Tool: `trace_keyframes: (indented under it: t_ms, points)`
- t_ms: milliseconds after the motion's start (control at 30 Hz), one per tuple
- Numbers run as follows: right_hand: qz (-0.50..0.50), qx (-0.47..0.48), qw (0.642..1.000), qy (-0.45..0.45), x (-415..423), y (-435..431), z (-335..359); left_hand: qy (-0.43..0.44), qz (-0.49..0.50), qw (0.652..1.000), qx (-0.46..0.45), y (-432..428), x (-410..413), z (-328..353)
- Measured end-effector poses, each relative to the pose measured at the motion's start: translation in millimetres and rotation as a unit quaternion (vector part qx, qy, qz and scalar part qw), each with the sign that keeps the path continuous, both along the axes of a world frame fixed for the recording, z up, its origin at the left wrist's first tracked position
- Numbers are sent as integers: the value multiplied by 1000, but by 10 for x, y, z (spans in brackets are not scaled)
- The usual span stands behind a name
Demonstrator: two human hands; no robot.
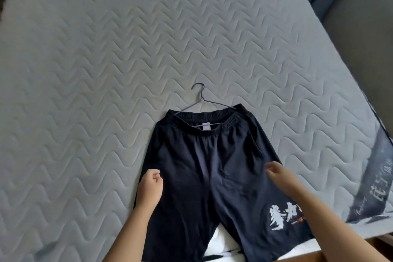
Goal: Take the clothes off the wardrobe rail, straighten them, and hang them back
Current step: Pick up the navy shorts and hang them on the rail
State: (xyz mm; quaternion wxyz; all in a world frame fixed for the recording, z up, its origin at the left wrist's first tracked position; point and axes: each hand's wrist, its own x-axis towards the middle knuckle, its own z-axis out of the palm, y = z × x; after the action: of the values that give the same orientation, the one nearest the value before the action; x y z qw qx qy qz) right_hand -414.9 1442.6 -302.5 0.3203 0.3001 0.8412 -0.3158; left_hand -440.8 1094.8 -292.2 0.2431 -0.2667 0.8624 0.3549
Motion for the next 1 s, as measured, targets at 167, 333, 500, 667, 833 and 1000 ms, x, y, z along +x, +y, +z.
trace_keyframes:
  t_ms: [167,333,500,667,833,1000]
  points:
    - [7,18,1000,7,-966,120,-465,-39,-24,998,-39,-15,-803,-547]
    - [34,28,998,40,-1712,181,-897,-18,-52,996,-71,-108,-1526,-1032]
    - [39,73,995,58,-2067,295,-1214,4,-75,993,-91,-124,-1999,-1332]
    - [30,90,994,49,-2090,332,-1460,-17,-93,987,-129,-51,-2079,-1563]
    - [-21,68,997,42,-2052,274,-1580,-7,-67,990,-121,14,-1988,-1677]
    - [-57,56,996,32,-1872,222,-1476,5,-88,986,-143,-53,-1807,-1463]
